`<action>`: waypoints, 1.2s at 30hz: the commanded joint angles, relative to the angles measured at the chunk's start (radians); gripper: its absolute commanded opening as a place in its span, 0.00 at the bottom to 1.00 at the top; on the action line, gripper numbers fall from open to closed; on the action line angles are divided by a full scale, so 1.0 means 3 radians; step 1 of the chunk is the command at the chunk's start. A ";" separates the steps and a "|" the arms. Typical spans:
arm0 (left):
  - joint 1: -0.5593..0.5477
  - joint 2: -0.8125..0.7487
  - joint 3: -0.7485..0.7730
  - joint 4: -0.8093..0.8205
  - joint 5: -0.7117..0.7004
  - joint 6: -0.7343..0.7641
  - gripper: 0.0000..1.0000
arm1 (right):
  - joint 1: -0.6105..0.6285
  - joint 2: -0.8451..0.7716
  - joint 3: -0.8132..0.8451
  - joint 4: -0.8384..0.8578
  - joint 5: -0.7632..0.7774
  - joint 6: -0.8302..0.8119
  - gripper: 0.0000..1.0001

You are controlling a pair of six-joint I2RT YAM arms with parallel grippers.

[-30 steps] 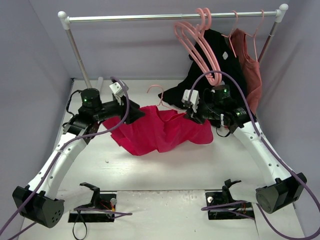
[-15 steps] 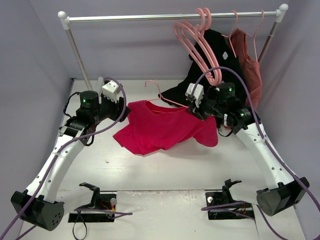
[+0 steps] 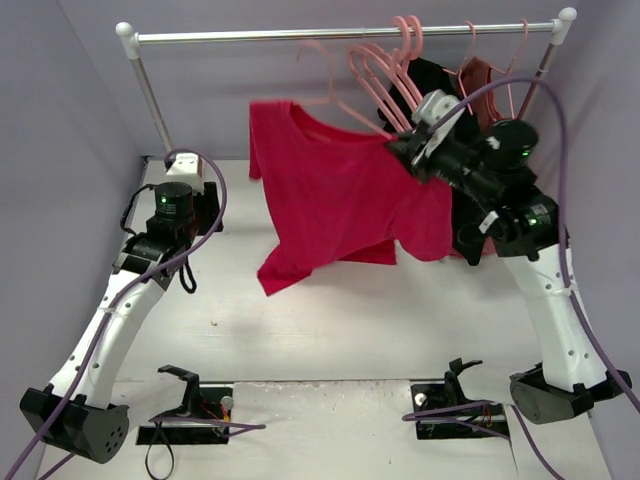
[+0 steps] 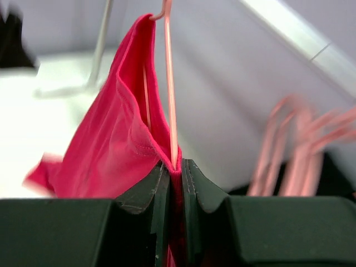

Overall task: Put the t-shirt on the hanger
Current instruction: Place the hanger at the clothesline.

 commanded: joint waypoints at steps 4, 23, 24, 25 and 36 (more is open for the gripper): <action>0.0031 -0.0092 0.0320 -0.0049 -0.0304 -0.0162 0.54 | -0.0024 0.0171 0.0817 0.1111 0.0121 0.0279 0.00; 0.0036 0.0057 0.0336 -0.0182 -0.0100 -0.0208 0.54 | -0.0008 0.0145 0.0271 0.0810 -0.0177 0.0565 0.00; 0.0036 0.0072 0.0341 -0.0187 -0.0069 -0.0213 0.54 | -0.0013 0.0166 0.0271 0.0861 -0.0090 0.0596 0.00; 0.0036 0.0077 0.0341 -0.0203 -0.0059 -0.0223 0.54 | -0.0013 0.0227 0.0276 0.0993 0.0114 0.0616 0.00; 0.0052 0.0072 0.0295 -0.0218 -0.0002 -0.0213 0.54 | -0.0018 0.1132 0.1144 0.0974 0.1286 0.0872 0.00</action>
